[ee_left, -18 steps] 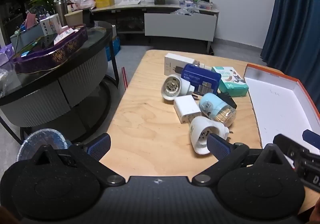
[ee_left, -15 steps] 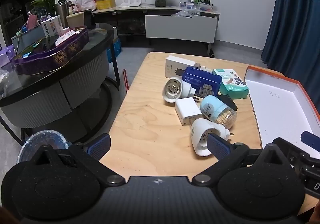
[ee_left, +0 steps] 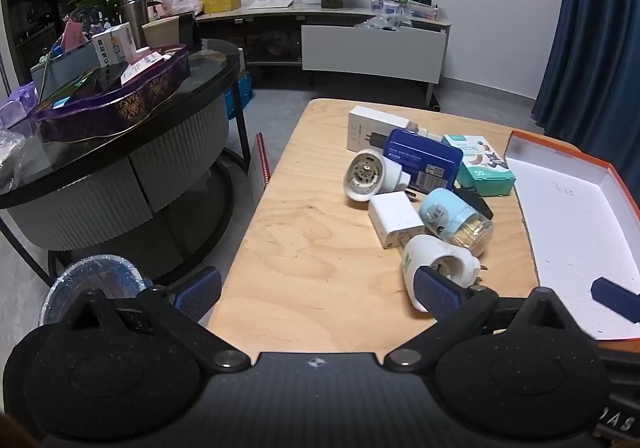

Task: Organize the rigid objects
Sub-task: 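Reach the right gripper to the white round plug-in device and grasp it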

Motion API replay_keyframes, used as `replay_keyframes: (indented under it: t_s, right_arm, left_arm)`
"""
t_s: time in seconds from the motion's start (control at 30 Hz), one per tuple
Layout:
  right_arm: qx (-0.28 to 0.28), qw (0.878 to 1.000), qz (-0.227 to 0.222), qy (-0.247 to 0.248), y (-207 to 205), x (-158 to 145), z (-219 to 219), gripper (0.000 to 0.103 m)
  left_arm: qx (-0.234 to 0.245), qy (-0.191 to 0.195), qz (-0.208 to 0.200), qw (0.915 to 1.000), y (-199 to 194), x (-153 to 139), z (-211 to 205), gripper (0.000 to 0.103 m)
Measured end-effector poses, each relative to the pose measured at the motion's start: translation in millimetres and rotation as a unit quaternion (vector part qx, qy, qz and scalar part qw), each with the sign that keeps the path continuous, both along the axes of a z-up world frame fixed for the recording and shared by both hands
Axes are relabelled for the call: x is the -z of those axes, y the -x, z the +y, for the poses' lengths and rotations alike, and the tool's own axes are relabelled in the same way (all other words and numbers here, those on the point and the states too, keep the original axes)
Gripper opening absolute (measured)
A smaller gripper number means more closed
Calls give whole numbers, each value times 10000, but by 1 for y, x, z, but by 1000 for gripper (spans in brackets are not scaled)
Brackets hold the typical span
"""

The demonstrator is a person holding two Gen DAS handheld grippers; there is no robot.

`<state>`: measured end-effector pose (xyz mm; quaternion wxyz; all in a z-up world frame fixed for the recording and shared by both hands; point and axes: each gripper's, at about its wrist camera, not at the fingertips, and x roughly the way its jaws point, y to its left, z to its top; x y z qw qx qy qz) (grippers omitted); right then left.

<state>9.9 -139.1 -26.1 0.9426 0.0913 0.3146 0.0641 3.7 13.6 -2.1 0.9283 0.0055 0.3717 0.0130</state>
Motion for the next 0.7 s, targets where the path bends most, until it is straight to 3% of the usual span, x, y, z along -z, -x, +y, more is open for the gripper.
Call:
replay_keyframes:
  t_s: [0.7]
  right_arm:
    - [-305,9986,424,95,-44,30,44,102]
  left_arm:
    - [-196,189,154,9995,-24,15,34,103]
